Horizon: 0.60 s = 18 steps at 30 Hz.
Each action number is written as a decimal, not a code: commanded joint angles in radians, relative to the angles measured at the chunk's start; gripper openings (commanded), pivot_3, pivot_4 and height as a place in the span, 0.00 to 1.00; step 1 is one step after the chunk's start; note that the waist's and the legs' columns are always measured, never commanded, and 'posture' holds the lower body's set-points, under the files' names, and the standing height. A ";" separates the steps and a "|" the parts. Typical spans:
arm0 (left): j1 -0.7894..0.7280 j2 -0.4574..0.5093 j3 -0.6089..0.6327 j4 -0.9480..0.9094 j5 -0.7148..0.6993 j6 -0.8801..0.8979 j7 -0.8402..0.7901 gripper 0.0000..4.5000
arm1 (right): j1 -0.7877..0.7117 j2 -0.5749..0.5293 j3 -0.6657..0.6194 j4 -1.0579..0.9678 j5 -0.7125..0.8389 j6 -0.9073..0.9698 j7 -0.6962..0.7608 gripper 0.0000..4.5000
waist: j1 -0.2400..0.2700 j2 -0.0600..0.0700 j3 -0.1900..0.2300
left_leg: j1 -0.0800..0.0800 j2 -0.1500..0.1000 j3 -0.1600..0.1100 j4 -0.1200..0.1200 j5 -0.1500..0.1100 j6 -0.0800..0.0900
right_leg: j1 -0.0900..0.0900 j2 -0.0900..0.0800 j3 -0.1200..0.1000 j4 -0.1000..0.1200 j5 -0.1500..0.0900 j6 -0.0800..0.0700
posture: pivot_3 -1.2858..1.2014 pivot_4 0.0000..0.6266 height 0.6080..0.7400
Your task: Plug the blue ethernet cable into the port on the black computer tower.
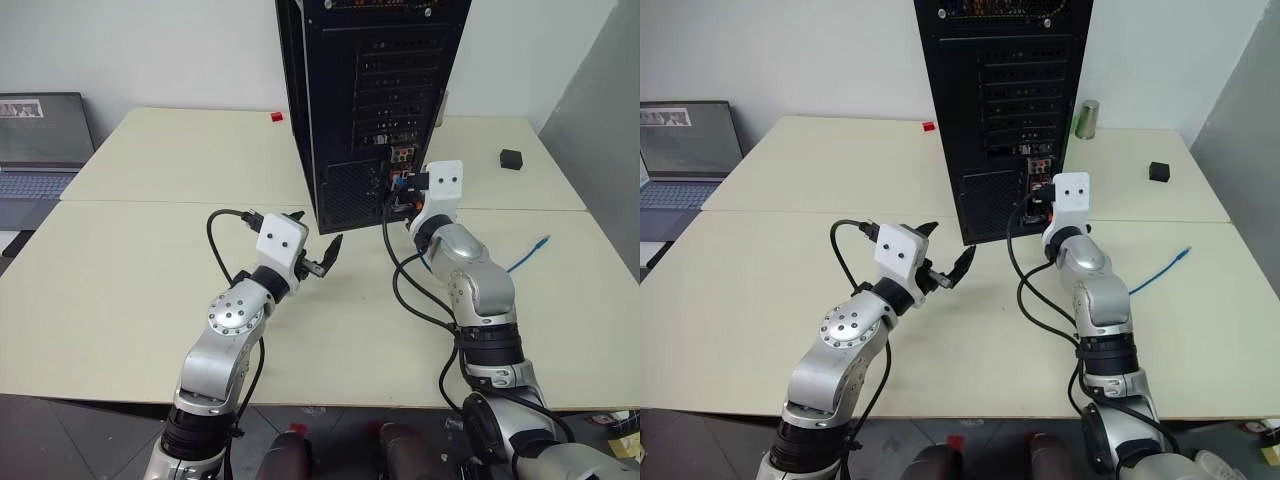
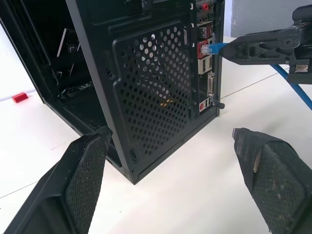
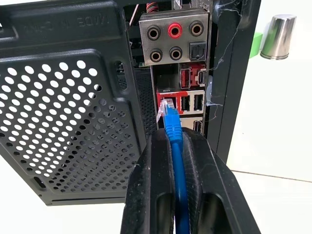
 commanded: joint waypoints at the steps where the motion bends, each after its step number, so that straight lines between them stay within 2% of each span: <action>1: -0.006 0.005 0.010 -0.032 0.000 -0.019 -0.003 0.94 | -0.036 -0.004 -0.019 -0.013 0.009 -0.033 -0.001 0.00 | 0.000 0.000 0.000 | 0.000 0.000 0.000 0.000 0.000 0.000 | 0.000 0.000 0.000 0.000 0.000 0.000 | 0.52 0.24 1.00; 18: -0.011 0.005 0.008 -0.025 -0.001 -0.024 -0.003 0.94 | -0.065 0.033 -0.040 -0.015 0.047 0.037 -0.018 0.00 | -0.002 0.000 0.000 | 0.000 0.000 0.000 0.000 0.000 0.000 | 0.000 0.000 0.000 0.000 0.000 0.000 | 0.52 0.24 1.00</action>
